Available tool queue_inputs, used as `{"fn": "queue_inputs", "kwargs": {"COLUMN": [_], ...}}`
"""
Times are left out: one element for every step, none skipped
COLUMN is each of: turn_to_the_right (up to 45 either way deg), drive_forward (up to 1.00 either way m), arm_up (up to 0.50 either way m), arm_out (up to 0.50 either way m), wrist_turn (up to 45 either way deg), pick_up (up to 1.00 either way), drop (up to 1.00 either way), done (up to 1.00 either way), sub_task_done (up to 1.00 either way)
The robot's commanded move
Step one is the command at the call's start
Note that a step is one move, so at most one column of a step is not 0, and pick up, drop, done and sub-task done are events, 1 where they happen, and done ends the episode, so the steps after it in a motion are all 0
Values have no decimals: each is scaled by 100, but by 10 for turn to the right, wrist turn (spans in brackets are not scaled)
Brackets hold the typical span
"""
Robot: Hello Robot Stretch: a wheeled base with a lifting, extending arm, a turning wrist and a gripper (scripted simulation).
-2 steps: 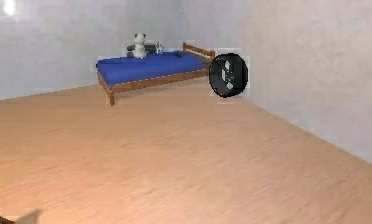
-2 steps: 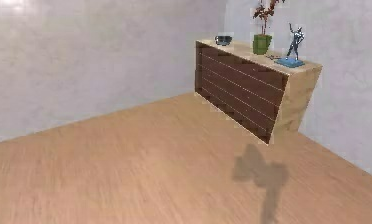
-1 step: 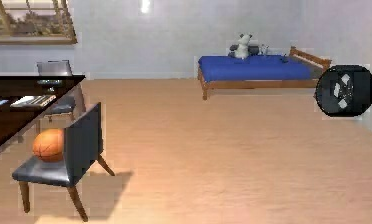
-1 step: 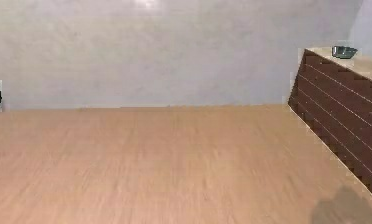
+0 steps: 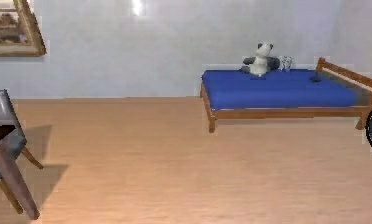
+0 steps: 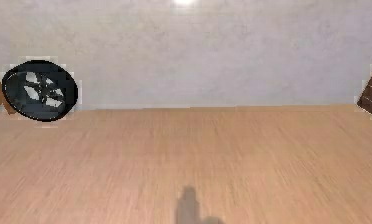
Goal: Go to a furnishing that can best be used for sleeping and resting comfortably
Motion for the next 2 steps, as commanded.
{"fn": "queue_inputs", "kwargs": {"turn_to_the_right": [-30, 0], "drive_forward": [0, 100], "arm_up": [0, 0], "arm_out": [0, 0], "wrist_turn": [0, 0], "pick_up": [0, 0], "drop": [0, 0], "done": [0, 0], "sub_task_done": [0, 0]}}
